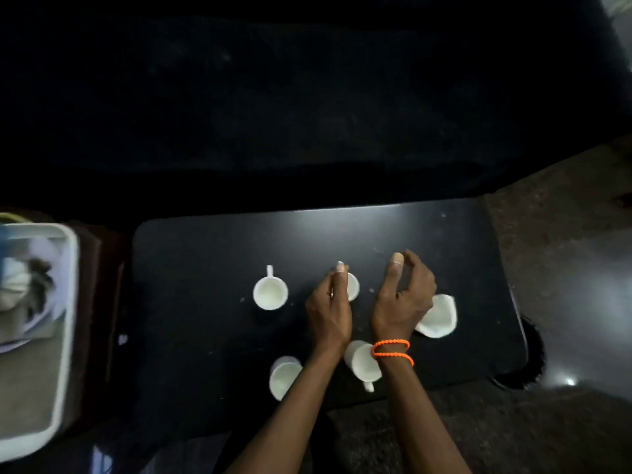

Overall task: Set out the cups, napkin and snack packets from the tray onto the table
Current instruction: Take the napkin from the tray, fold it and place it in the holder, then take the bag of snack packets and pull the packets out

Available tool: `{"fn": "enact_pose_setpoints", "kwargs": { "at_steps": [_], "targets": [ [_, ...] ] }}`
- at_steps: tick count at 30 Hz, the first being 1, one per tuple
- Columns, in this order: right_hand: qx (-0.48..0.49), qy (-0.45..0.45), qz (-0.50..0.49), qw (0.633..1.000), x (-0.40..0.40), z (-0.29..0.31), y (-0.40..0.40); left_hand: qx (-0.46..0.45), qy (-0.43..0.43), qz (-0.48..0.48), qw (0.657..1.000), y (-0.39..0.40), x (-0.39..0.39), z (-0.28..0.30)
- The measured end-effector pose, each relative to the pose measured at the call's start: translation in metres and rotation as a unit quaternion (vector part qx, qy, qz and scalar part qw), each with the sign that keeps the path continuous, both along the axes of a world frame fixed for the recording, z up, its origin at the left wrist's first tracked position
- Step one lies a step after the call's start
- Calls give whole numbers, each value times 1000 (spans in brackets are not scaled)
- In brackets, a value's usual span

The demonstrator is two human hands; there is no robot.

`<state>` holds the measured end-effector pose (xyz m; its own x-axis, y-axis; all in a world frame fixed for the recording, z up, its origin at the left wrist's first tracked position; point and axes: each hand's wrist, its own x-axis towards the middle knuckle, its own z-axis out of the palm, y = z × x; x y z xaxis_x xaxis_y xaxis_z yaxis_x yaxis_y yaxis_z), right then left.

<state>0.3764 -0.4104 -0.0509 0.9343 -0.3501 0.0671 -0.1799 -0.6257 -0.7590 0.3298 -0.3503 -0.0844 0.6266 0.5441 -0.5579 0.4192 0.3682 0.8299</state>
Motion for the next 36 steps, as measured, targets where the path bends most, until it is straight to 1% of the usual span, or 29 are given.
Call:
{"fn": "enact_pose_setpoints", "kwargs": {
  "at_steps": [3,7,11,14,17,20,22,23,25,27,28,29,30,31,32,33,35,36],
  "targets": [
    [47,23,63,997,-17,-6,72,9,-13,57,998,59,-15,11],
    [93,63,185,976,-58,-17,172,47,3,121,992,156,-59,22],
    [116,110,299,941,-107,-19,258,68,21,223,972,247,-114,21],
    [123,111,364,917,-139,-20,312,82,27,288,954,305,-151,17],
    [137,104,425,889,-166,-23,364,104,26,326,939,352,-186,16],
    [142,114,500,847,-190,-29,411,131,16,336,932,393,-217,18],
    [111,86,556,819,-201,-32,442,152,3,349,925,424,-237,19],
    [90,62,580,807,-205,-32,457,177,1,357,917,441,-248,20],
    [46,26,620,783,-210,-28,485,232,14,388,892,473,-267,24],
    [-20,20,656,754,-213,-24,506,311,68,395,862,502,-281,25],
    [-53,26,668,742,-215,-24,513,351,109,376,851,515,-286,23],
    [-81,31,672,735,-217,-25,516,367,147,346,851,526,-288,20],
    [-101,32,671,734,-219,-26,517,352,169,315,865,535,-288,18],
    [-111,31,665,738,-221,-28,516,315,179,291,886,540,-287,16],
    [-109,29,656,746,-223,-30,513,268,186,271,906,543,-285,14],
    [-97,29,646,757,-225,-32,508,231,194,254,919,544,-284,12],
    [-60,30,623,780,-228,-37,497,199,190,249,929,543,-282,8],
    [-42,33,610,791,-229,-40,490,182,175,270,929,542,-281,8]
  ]
}}
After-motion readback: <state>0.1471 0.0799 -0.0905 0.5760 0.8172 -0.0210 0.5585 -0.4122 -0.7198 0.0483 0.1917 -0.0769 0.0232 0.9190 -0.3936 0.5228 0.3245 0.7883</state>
